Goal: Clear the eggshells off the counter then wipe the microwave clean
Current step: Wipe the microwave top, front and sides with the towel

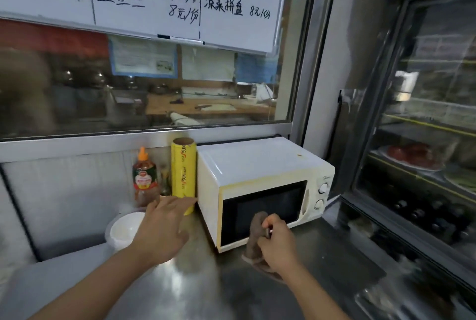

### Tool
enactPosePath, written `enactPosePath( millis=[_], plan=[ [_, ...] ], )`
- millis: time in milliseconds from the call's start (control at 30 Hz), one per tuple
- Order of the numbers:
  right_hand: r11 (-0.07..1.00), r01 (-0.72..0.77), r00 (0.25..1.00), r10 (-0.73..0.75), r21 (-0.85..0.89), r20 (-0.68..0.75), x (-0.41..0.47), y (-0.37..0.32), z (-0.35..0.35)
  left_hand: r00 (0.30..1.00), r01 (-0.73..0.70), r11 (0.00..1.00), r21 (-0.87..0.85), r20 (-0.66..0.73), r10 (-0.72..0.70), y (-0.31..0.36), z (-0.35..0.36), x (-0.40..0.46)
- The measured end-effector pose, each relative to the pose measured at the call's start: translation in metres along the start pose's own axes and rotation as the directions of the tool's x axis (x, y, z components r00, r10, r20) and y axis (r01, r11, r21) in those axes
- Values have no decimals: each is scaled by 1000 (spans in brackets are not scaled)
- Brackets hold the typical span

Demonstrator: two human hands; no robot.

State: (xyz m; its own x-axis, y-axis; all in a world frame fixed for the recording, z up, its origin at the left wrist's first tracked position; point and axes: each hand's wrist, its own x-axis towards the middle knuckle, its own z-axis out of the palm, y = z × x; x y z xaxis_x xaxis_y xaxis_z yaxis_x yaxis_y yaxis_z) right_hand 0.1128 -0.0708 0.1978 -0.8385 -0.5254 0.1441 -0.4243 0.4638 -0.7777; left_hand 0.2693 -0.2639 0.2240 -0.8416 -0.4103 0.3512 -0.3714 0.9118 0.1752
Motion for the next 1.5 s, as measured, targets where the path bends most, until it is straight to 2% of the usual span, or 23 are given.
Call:
enactPosePath(
  millis=[100,233,433,533,667,800,967,1200,1500],
  plan=[
    [999,30,999,-30,15,26,0,-12,11,998,55,998,34,3,-55,-16,-11,-14],
    [997,77,996,-78,20,51,4,-36,26,991,136,990,-27,1,-136,-37,-28,-20],
    [999,54,996,-54,8,67,14,-65,56,992,120,990,-79,-40,-124,-77,-29,-23],
    [1000,26,999,-27,10,27,15,-78,80,997,65,990,-123,-19,-68,-111,-27,-22],
    [1000,11,996,-14,-26,-83,18,-111,124,997,-40,994,-104,63,46,-173,-27,-22],
    [1000,-15,979,12,-15,-203,10,-149,163,976,-152,975,-164,130,174,-232,-37,-17],
    [995,-78,952,54,-68,-300,4,-183,182,959,-233,954,-187,121,257,-276,-43,6],
    [973,-166,918,94,-158,-385,22,-198,188,915,-374,901,-221,70,397,-285,-43,58],
    [980,-176,871,110,-95,-479,73,-180,194,861,-473,866,-160,123,493,-273,-17,133]
  ],
)
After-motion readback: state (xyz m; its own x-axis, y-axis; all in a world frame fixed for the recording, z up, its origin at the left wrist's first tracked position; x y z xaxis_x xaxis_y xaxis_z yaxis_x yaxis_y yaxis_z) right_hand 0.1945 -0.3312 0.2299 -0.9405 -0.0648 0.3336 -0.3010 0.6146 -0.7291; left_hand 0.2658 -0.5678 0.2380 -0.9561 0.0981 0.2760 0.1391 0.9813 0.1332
